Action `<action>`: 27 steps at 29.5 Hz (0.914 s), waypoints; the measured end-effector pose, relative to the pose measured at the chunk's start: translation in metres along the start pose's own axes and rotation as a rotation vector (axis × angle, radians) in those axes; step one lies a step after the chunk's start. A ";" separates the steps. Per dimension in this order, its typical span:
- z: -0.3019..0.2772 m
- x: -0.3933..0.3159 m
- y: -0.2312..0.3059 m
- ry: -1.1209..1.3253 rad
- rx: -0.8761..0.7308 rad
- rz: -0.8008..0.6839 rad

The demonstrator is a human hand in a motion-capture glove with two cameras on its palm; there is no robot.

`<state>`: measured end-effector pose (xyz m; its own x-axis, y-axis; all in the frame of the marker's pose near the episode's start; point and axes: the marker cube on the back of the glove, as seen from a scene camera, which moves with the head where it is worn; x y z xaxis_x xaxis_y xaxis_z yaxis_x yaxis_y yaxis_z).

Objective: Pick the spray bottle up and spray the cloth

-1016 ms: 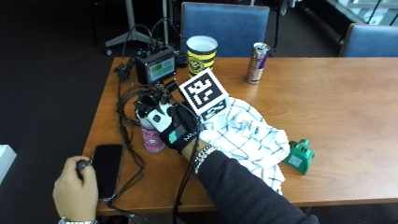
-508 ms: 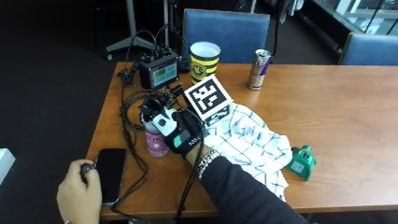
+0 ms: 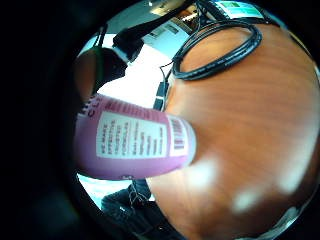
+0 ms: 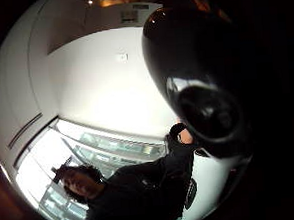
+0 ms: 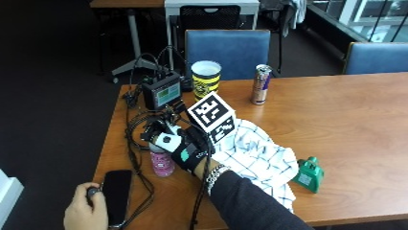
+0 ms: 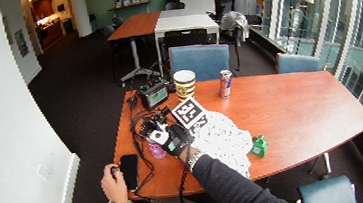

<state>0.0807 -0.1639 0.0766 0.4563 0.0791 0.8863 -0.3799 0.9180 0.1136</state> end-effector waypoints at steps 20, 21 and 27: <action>-0.030 -0.001 0.030 0.557 -0.090 0.094; -0.031 -0.004 0.035 0.594 -0.098 0.085; -0.031 -0.026 0.068 0.733 -0.182 0.013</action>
<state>0.0674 -0.0915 0.0475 0.8956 0.2699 0.3537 -0.2788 0.9600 -0.0268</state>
